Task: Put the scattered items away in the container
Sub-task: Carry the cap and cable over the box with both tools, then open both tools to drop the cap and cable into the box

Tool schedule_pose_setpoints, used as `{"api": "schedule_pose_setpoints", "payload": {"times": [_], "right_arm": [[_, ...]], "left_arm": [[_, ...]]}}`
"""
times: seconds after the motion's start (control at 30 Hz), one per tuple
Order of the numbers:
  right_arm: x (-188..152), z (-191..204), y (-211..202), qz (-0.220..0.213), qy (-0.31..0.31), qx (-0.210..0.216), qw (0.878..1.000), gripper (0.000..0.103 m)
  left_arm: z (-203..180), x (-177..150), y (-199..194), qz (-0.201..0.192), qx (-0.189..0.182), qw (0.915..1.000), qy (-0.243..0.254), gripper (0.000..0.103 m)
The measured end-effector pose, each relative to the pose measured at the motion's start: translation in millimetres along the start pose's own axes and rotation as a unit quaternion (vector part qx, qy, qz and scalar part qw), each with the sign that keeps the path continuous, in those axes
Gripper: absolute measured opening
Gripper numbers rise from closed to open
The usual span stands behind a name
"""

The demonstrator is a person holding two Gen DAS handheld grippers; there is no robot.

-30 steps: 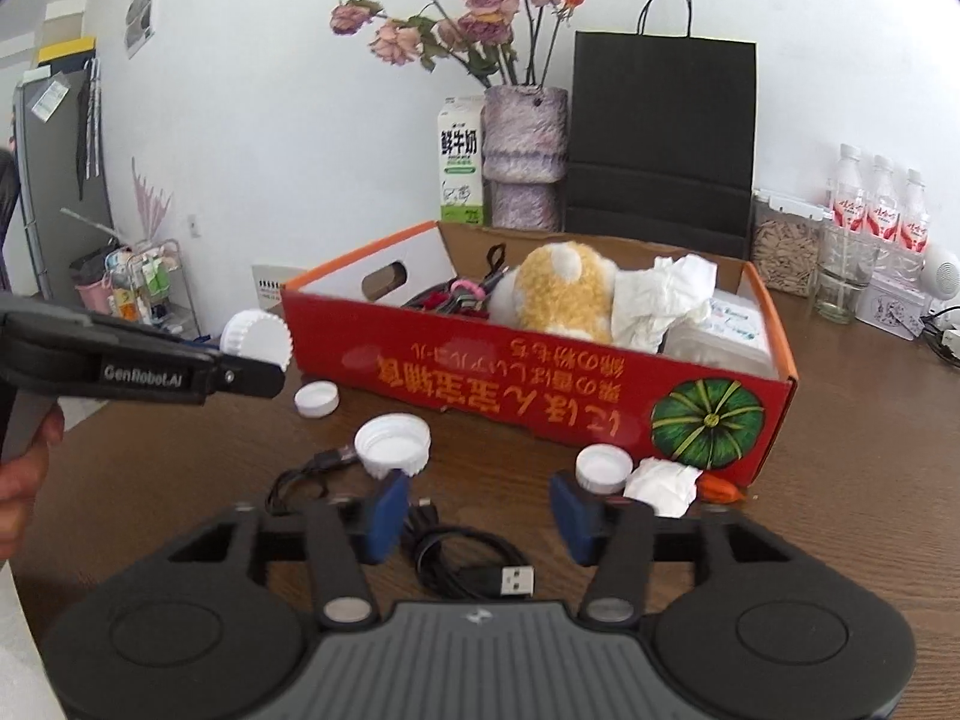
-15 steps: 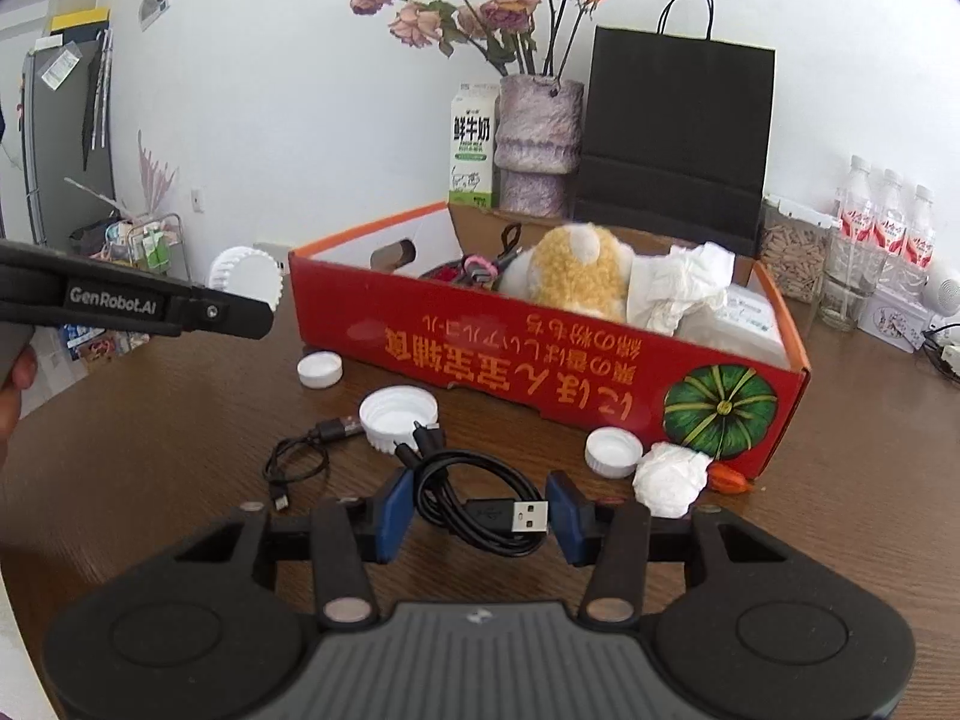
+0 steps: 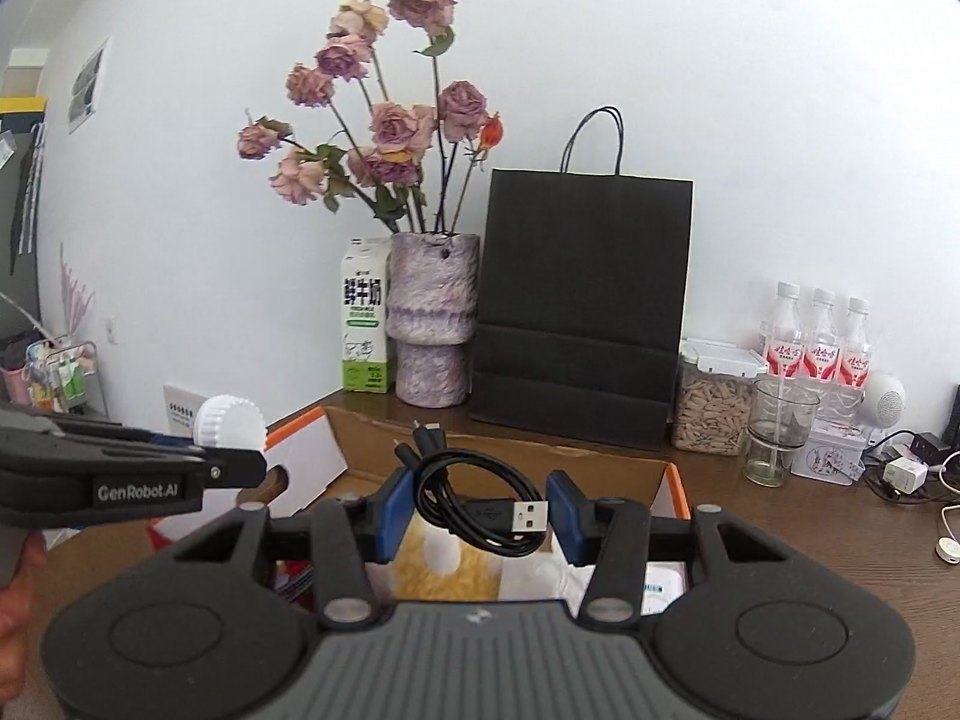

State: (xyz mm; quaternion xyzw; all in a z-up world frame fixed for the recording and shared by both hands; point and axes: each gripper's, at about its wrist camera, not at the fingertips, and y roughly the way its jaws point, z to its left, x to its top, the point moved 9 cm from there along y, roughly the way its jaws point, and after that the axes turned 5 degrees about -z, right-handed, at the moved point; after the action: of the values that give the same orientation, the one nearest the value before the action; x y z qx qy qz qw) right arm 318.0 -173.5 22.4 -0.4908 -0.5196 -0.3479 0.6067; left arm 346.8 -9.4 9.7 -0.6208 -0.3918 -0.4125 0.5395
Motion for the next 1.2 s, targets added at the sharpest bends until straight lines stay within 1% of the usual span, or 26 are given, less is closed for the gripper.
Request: {"api": "schedule_pose_setpoints", "payload": {"times": [0.13, 0.2, 0.23, 0.33, 0.43, 0.47, 0.5, 0.53, 0.57, 0.6, 0.63, 0.67, 0.77, 0.87, 1.2], "right_arm": [[-1.0, -14.1, 40.2, 0.007, 0.023, -0.014, 1.0, 0.047], [-8.0, -20.0, 53.7, 0.014, 0.022, -0.02, 0.999, 0.047], [-13.8, -22.4, 59.5, 0.022, 0.021, -0.02, 0.999, 0.047], [-27.0, -30.8, 69.6, 0.04, 0.043, -0.022, 0.998, 0.047], [-31.4, -29.0, 70.0, 0.041, 0.035, -0.028, 0.998, 0.047], [-31.7, -27.9, 69.2, 0.039, 0.034, -0.028, 0.998, 0.048], [-31.5, -26.9, 67.9, 0.035, 0.035, -0.028, 0.998, 0.049], [-30.8, -26.0, 64.9, 0.029, 0.038, -0.027, 0.998, 0.054], [-30.1, -25.5, 62.1, 0.024, 0.041, -0.027, 0.998, 0.072], [-29.2, -25.0, 59.5, 0.02, 0.041, -0.028, 0.999, 0.092], [-26.6, -23.9, 54.8, 0.01, 0.039, -0.03, 0.999, 0.098], [-24.4, -22.7, 50.3, 0.001, 0.035, -0.03, 0.999, 0.099], [-20.2, -18.7, 41.3, -0.008, 0.03, -0.029, 0.999, 0.102], [-19.8, -16.0, 35.6, -0.008, 0.029, -0.027, 0.999, 0.103], [-25.5, -13.7, 22.6, -0.009, 0.026, -0.032, 0.999, 0.103]], "left_arm": [[3.9, 9.5, 39.1, -0.007, 0.015, 0.9998, -0.005, 0.016], [5.4, 2.6, 53.4, 0.004, 0.015, 0.9999, 0.006, 0.016], [6.9, -2.8, 57.9, 0.011, 0.017, 0.9997, 0.011, 0.016], [11.8, -13.6, 67.1, 0.031, 0.018, 0.9994, 0.006, 0.016], [10.3, -15.1, 64.5, 0.023, 0.021, 0.9994, 0.014, 0.017], [9.5, -14.3, 62.3, 0.014, 0.025, 0.9994, 0.018, 0.023], [9.0, -13.3, 60.2, 0.007, 0.03, 0.9993, 0.021, 0.035], [9.3, -12.3, 57.6, 0.0, 0.037, 0.9991, 0.022, 0.076], [10.3, -9.9, 53.5, -0.014, 0.047, 0.9986, 0.022, 0.102], [11.2, -7.9, 48.0, -0.033, 0.056, 0.9976, 0.023, 0.103], [11.0, -7.2, 44.1, -0.039, 0.061, 0.9969, 0.028, 0.103], [9.9, -6.9, 41.7, -0.04, 0.06, 0.9969, 0.032, 0.103], [8.7, -8.7, 38.9, -0.04, 0.059, 0.9971, 0.028, 0.103], [9.1, -12.6, 38.2, -0.034, 0.064, 0.9969, 0.031, 0.103], [14.6, -15.7, 27.3, -0.053, 0.069, 0.9961, 0.012, 0.103]]}}
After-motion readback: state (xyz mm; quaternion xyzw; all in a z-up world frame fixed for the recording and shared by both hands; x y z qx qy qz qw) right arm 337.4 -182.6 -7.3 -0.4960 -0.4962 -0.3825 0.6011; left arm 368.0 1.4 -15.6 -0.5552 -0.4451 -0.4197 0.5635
